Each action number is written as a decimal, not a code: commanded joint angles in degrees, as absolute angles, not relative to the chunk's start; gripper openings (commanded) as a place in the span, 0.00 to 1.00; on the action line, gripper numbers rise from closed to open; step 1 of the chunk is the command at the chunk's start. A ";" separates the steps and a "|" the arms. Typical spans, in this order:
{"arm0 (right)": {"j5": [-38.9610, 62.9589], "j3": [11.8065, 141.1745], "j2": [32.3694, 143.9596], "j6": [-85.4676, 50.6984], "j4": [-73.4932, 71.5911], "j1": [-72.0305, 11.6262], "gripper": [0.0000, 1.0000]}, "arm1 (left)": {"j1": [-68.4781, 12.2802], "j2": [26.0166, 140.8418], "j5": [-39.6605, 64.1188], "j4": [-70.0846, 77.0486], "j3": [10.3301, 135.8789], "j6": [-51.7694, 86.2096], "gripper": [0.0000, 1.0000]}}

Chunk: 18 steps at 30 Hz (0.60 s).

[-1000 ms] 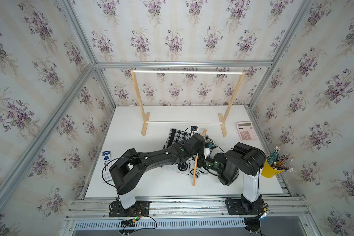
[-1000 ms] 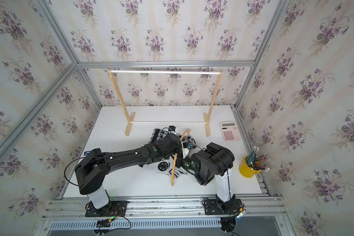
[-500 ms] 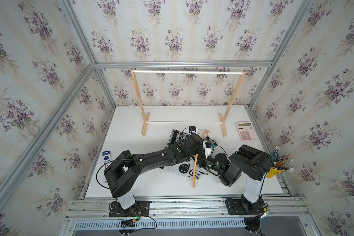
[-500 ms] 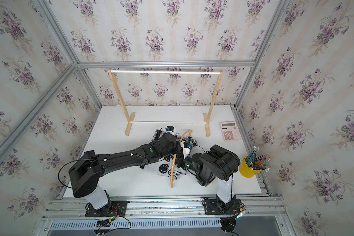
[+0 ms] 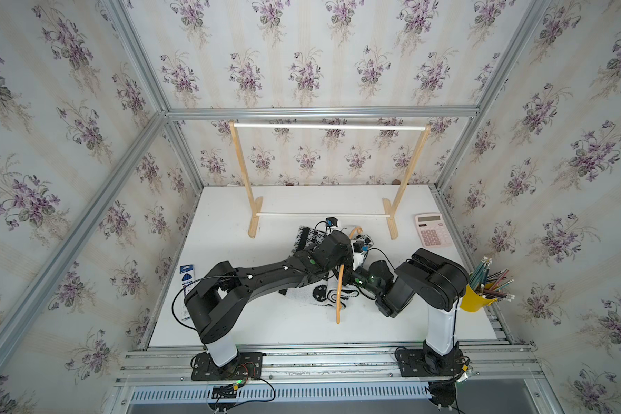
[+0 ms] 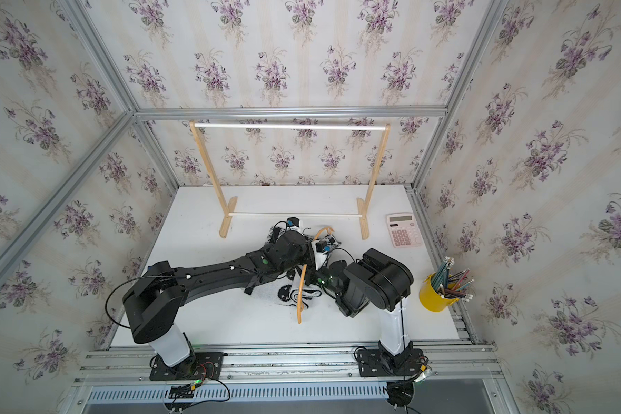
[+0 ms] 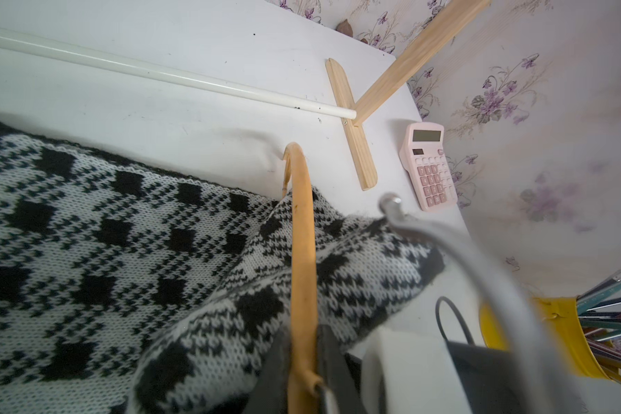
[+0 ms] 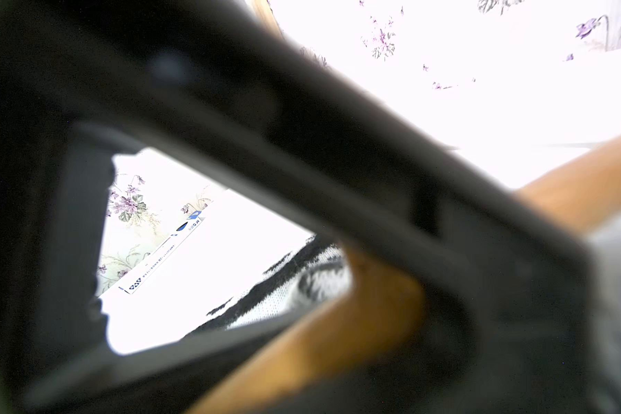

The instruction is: Hang the scarf on the hanger

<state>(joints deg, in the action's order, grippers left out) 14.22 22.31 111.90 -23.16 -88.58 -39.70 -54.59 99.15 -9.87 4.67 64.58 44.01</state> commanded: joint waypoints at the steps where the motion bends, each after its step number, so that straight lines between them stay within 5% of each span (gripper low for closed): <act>1: 17.34 24.17 109.64 -17.70 -87.44 -41.81 0.44 | -55.08 99.74 -1.22 10.63 65.75 46.19 0.00; 18: 7.82 37.28 103.21 -6.07 -54.74 -49.50 0.49 | -52.01 95.21 0.21 17.87 61.77 47.99 0.00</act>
<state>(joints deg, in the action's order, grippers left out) -1.41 33.08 103.46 -17.52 -60.53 -46.68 -51.31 95.39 -15.29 2.72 62.26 44.64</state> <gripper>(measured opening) 0.490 0.142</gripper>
